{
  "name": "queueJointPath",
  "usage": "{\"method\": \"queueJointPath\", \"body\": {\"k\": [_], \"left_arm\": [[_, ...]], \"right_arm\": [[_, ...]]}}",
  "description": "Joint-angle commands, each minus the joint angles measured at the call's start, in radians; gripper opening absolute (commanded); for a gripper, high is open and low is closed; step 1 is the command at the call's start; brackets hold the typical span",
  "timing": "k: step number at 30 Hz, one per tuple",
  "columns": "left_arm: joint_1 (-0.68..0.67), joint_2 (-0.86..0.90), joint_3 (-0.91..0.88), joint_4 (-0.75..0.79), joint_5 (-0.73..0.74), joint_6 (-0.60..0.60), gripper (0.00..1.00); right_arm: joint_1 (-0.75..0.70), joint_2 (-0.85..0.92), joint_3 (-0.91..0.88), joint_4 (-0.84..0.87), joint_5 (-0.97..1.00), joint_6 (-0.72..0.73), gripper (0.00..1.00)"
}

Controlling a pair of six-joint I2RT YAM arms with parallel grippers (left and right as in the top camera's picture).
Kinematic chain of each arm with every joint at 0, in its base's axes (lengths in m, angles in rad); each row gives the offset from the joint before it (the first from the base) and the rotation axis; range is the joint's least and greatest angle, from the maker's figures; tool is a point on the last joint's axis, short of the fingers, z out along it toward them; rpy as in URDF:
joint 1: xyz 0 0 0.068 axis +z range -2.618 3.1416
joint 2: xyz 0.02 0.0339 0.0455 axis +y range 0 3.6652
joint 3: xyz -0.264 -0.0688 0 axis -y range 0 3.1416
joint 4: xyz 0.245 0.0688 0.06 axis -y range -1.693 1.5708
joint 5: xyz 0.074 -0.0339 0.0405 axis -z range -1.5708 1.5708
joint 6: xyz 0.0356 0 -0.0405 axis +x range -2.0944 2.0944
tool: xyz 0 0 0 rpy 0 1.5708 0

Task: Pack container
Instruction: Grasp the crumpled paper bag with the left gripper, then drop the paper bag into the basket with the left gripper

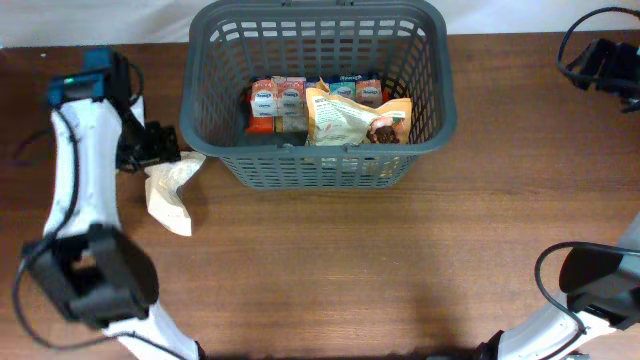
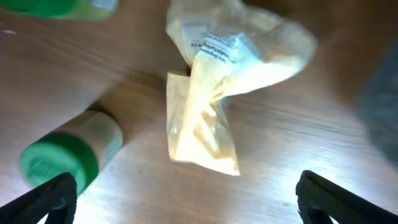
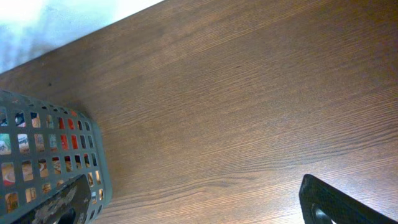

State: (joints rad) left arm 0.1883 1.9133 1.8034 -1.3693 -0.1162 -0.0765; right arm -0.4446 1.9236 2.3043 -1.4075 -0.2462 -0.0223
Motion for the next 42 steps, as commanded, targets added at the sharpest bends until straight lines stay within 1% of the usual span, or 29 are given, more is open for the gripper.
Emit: {"method": "queueJointPath", "body": {"k": [1, 5, 8, 10, 11, 12, 13, 14, 15, 19, 21, 24, 27, 28, 29, 32, 34, 35, 36, 38, 40, 42], "left_arm": [[0.003, 0.155, -0.006, 0.0, -0.032, 0.12, 0.97], [0.003, 0.275, -0.006, 0.019, -0.109, 0.14, 0.97], [0.003, 0.34, -0.006, 0.085, -0.08, 0.208, 0.97], [0.003, 0.367, -0.006, 0.106, -0.059, 0.225, 0.93], [0.003, 0.378, -0.006, 0.11, -0.06, 0.225, 0.83], [0.003, 0.381, -0.006, 0.116, -0.061, 0.225, 0.68], [0.003, 0.382, -0.006, 0.127, -0.062, 0.225, 0.43], [0.003, 0.382, -0.005, 0.141, -0.064, 0.229, 0.14], [0.003, 0.382, -0.005, 0.151, -0.064, 0.229, 0.02], [0.002, 0.382, 0.002, 0.157, -0.064, 0.228, 0.02], [0.002, 0.378, 0.043, 0.124, -0.064, 0.228, 0.02], [0.002, 0.358, 0.184, 0.034, -0.064, 0.228, 0.02], [0.002, 0.33, 0.393, -0.049, -0.064, 0.229, 0.02], [0.001, 0.315, 0.497, -0.078, -0.064, 0.233, 0.02], [-0.006, 0.29, 0.648, -0.105, -0.064, 0.264, 0.02], [-0.043, 0.239, 0.882, -0.105, -0.064, 0.344, 0.02], [-0.109, 0.196, 1.018, -0.068, -0.063, 0.448, 0.02], [-0.136, 0.185, 1.049, -0.051, -0.063, 0.484, 0.02], [-0.186, 0.172, 1.088, -0.021, -0.061, 0.554, 0.02], [-0.334, 0.164, 1.129, 0.045, -0.057, 0.768, 0.02], [-0.413, 0.177, 1.126, 0.058, -0.057, 0.838, 0.02], [-0.491, 0.218, 1.126, 0.058, -0.056, 0.857, 0.02]], "right_arm": [[-0.001, 0.003, -0.004, 0.0, -0.012, 0.009, 0.99], [-0.001, 0.003, -0.004, 0.0, -0.012, 0.009, 0.99], [-0.001, 0.003, -0.004, 0.0, -0.012, 0.009, 0.99], [-0.001, 0.003, -0.004, 0.0, -0.012, 0.009, 0.99], [-0.001, 0.003, -0.004, 0.0, -0.012, 0.009, 0.99], [-0.001, 0.003, -0.004, 0.0, -0.012, 0.009, 0.99], [-0.001, 0.003, -0.004, 0.0, -0.012, 0.009, 0.99], [-0.001, 0.003, -0.004, 0.0, -0.012, 0.009, 0.99], [-0.001, 0.003, -0.004, 0.0, -0.012, 0.009, 0.99], [-0.001, 0.003, -0.004, 0.0, -0.012, 0.009, 0.99], [-0.001, 0.003, -0.004, 0.0, -0.012, 0.009, 0.99], [-0.001, 0.003, -0.004, 0.0, -0.012, 0.009, 0.99], [-0.001, 0.003, -0.004, 0.0, -0.012, 0.009, 0.99], [-0.001, 0.003, -0.004, 0.0, -0.012, 0.009, 0.99], [-0.001, 0.003, -0.004, 0.0, -0.012, 0.009, 0.99], [-0.001, 0.003, -0.004, 0.0, -0.012, 0.009, 0.99], [-0.001, 0.003, -0.004, 0.0, -0.012, 0.009, 0.99], [-0.001, 0.003, -0.004, 0.0, -0.012, 0.009, 0.99], [-0.001, 0.003, -0.004, 0.0, -0.012, 0.009, 0.99], [-0.001, 0.003, -0.004, 0.0, -0.012, 0.009, 0.99], [-0.001, 0.003, -0.004, 0.0, -0.012, 0.009, 0.99], [-0.001, 0.003, -0.004, 0.0, -0.012, 0.009, 0.99]]}}
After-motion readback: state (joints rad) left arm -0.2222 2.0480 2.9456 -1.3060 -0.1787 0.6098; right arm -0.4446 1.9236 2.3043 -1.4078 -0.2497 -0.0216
